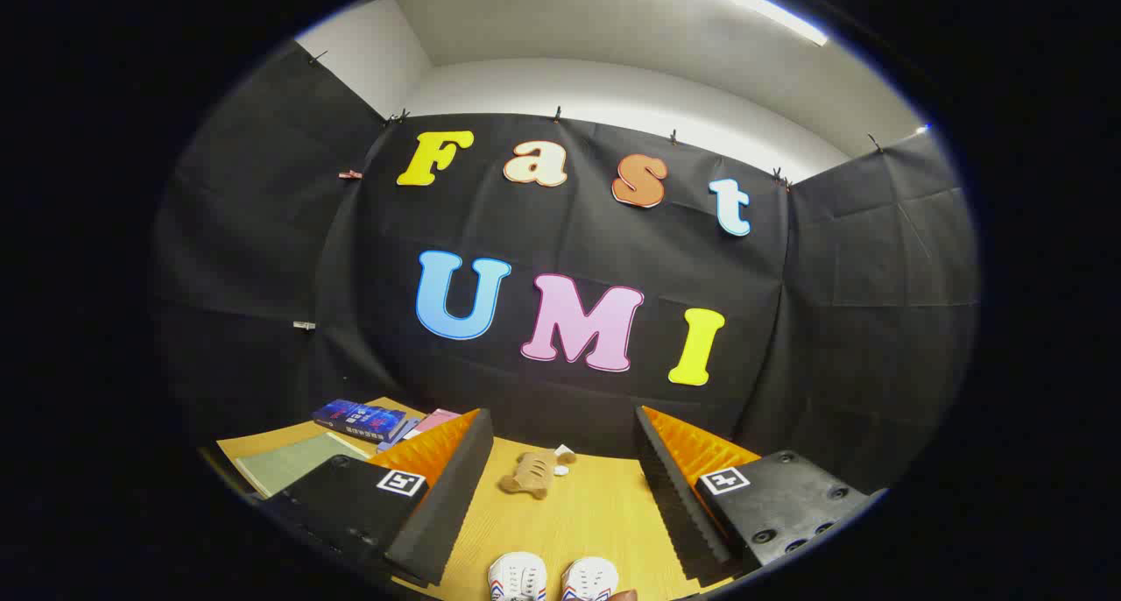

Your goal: Open the storage box then place both shoes into the box .Put the left shoe in first, then the right shoe, with the right side of both shoes facing outward in a uniform manner.

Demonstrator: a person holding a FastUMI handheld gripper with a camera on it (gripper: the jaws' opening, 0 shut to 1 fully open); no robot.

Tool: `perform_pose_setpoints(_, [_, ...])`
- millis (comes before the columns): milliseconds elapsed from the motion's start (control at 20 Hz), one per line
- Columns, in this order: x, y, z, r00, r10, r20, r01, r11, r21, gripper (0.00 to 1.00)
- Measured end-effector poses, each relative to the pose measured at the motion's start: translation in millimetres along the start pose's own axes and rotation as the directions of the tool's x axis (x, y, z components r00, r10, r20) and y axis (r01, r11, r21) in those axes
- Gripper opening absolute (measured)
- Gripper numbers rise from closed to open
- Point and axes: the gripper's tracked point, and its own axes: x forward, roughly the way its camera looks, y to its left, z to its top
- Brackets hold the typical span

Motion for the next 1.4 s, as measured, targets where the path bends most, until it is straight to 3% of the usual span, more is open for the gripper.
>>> perform_pose_setpoints(1200, [2,7,-17,0.998,0.045,-0.046,-0.046,0.999,-0.015,0.98])
perform_pose_setpoints(1400, [5,26,-31,0.984,0.147,-0.104,-0.144,0.989,0.033,0.97])
